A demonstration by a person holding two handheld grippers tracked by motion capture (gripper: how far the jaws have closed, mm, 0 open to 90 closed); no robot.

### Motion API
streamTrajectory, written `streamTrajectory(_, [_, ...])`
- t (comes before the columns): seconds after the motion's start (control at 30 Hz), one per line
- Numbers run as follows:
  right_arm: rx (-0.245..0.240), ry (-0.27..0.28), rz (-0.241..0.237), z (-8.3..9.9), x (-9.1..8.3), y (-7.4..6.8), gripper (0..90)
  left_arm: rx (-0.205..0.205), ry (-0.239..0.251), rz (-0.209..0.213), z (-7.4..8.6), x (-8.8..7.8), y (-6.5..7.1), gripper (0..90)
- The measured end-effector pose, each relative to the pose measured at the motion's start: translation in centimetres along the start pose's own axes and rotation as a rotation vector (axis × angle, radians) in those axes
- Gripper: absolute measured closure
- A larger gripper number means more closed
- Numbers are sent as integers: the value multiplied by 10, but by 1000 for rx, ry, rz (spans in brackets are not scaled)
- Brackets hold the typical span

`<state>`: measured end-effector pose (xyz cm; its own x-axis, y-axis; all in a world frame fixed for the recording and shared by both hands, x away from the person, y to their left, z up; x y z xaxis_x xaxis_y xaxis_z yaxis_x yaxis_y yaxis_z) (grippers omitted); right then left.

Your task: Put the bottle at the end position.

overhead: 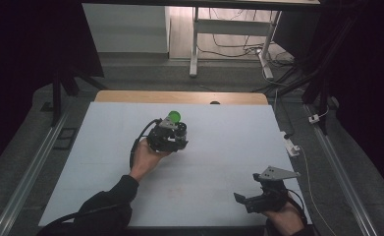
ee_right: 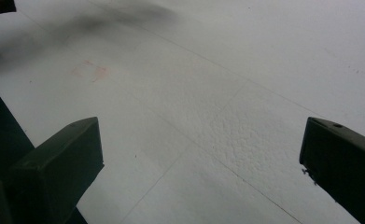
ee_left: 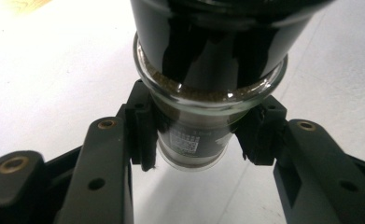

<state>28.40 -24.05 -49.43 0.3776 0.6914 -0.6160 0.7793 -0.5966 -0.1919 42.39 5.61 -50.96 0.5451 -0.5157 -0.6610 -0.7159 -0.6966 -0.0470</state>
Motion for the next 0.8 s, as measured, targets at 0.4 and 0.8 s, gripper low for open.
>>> streamTrajectory(0.4, [-3,-4,-7,0,0,-1,0,-8,-3,-14,-1,21,-11,536])
streamTrajectory(0.8, [-7,-5,-15,0,0,-1,0,-35,-24,-20,9,39,-14,536])
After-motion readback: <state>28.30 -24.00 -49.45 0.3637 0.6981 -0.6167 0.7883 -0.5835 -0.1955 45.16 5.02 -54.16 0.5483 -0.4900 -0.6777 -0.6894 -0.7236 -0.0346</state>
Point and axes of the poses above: each handheld gripper's, and its own axes: x roughly forward along the jaws, z roughly out of its underside, y roughly to its right, the point moved 5 cm from there along x, roughly forward along the jaws, and after that the axes turned 9 degrees about -z, right-handed, at the moved point
